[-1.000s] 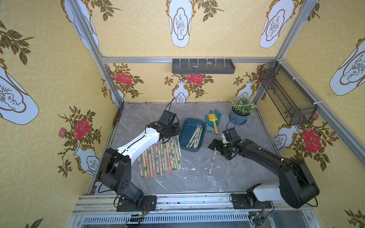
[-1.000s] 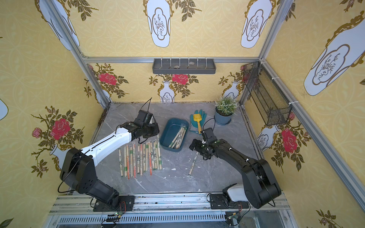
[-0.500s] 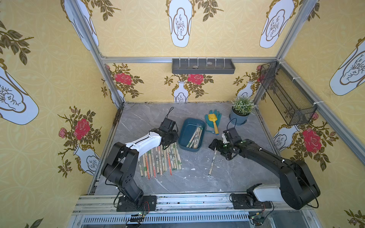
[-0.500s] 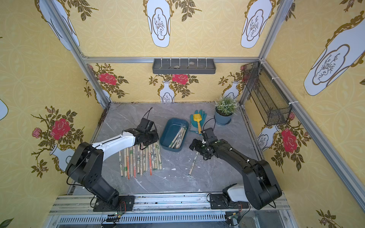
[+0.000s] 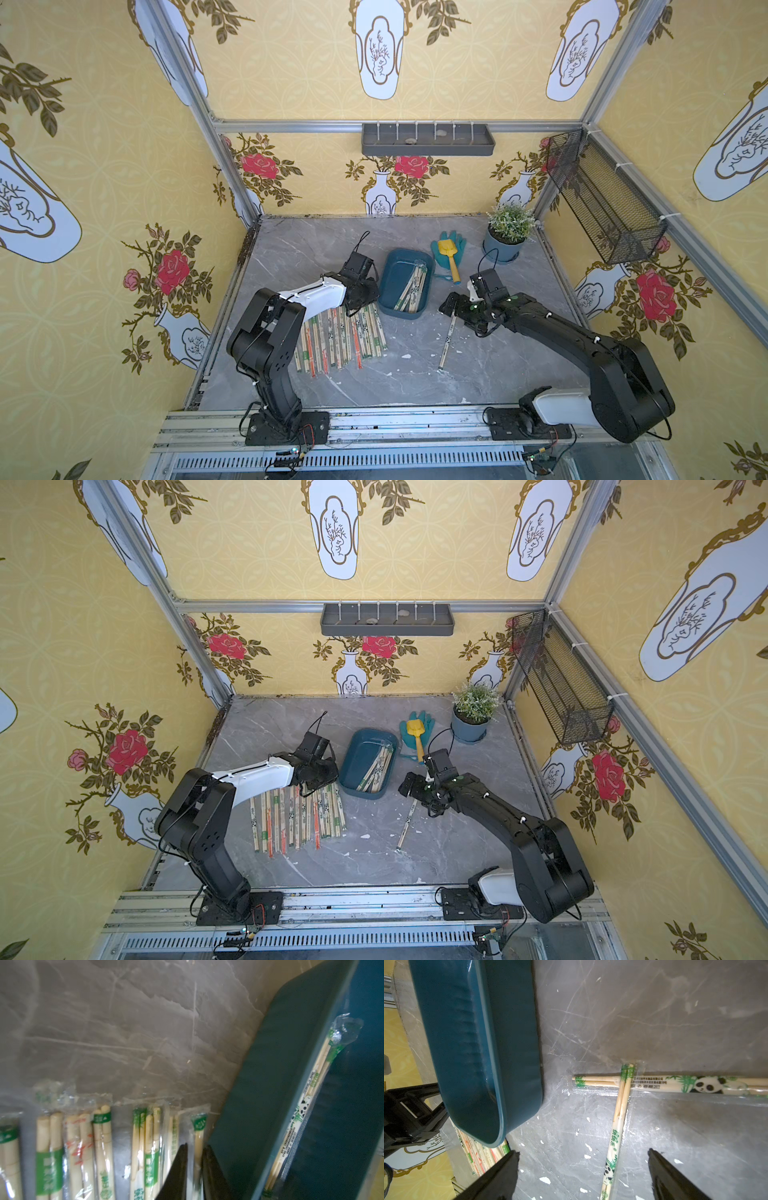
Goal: Take the paired disposable chopsticks out of the storage box
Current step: Place the paired disposable chopsticks at the center of the board, then pick up the paired disposable chopsticks from the storage box.
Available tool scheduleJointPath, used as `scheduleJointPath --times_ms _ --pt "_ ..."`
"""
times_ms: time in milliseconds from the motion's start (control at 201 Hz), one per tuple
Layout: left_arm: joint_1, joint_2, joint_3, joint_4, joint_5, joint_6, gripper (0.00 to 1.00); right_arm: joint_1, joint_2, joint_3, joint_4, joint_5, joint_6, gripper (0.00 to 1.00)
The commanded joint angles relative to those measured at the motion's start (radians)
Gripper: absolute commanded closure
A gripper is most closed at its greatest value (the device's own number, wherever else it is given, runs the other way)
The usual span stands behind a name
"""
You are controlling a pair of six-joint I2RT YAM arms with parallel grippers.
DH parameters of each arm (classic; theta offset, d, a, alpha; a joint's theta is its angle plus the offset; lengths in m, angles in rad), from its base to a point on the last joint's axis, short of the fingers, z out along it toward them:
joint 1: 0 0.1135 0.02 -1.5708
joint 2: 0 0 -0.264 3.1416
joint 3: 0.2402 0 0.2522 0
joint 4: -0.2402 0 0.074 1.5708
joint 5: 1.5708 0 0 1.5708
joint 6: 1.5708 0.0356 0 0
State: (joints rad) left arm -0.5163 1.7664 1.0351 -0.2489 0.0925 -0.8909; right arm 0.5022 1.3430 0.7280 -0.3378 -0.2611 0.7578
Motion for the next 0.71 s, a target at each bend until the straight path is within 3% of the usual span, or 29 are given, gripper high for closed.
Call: scheduleJointPath --times_ms 0,433,702 --pt "-0.002 0.002 -0.001 0.019 0.019 0.013 0.72 -0.001 0.005 0.006 0.009 0.0 -0.006 0.03" --pt "-0.004 -0.15 0.071 -0.093 -0.049 0.095 0.61 -0.001 0.0 0.016 0.005 0.0 -0.007 0.02" --pt "-0.097 -0.007 0.375 -0.266 -0.083 0.283 0.59 -0.001 -0.001 0.003 0.019 0.0 -0.001 0.02"
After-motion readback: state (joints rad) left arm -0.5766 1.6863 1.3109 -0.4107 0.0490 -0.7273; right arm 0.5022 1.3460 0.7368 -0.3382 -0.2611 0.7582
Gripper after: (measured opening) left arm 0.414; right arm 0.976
